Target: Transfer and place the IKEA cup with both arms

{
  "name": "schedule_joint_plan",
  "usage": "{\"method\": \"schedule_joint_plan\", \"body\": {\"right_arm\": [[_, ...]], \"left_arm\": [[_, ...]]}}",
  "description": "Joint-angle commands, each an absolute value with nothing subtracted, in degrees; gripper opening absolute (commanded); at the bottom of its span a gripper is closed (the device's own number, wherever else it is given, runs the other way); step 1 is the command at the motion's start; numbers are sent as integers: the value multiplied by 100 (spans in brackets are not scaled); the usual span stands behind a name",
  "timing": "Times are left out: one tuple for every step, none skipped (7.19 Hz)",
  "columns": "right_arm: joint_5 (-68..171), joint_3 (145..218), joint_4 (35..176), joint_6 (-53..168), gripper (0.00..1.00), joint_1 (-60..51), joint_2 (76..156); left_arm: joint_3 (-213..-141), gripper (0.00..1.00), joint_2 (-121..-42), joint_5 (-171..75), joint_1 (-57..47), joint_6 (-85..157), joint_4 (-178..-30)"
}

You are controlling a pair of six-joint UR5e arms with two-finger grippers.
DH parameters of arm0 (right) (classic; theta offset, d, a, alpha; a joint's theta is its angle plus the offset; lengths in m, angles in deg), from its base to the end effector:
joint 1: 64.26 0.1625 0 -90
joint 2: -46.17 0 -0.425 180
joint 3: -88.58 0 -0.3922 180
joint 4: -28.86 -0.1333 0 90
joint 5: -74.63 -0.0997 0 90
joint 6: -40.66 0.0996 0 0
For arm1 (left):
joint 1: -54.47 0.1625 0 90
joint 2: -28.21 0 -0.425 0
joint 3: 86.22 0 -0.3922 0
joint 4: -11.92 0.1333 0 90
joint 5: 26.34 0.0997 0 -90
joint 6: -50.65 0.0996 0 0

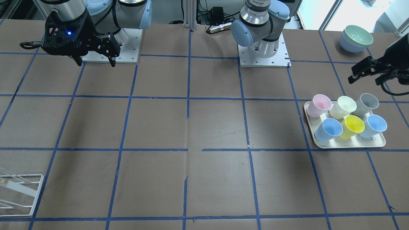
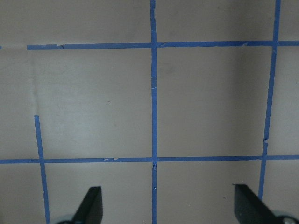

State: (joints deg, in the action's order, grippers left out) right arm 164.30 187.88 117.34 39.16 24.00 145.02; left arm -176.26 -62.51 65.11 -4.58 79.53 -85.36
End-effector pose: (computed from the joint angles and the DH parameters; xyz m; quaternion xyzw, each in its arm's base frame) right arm 0.1210 -0.4269 0.4764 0.0021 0.9998 0.0171 0.0034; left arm 0.1359 -0.4809 0.4697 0.0171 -0.9973 -0.0671 0.0240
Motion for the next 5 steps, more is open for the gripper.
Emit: {"method": "schedule_joint_plan", "body": {"right_arm": [[16419,18790,11728,3925,100,2399,14505],[16427,18790,11728,3925,100,2399,14505],[16427,18790,11728,3925,100,2399,14505],[16436,18781,11745,3925,100,2399,14505],[16436,18781,11728,3925,100,2399,14514]], "left_arm": [[-17604,100,-5960,6445,-1666,6321,-8661],[-17604,100,-5977,6480,-2359,5600,-8609],[-17604,100,-6038,6471,-2958,5253,-8321],[-17648,100,-6082,6445,-3382,5250,-8031],[-17657,100,-6091,6428,-3603,5302,-7959]]}}
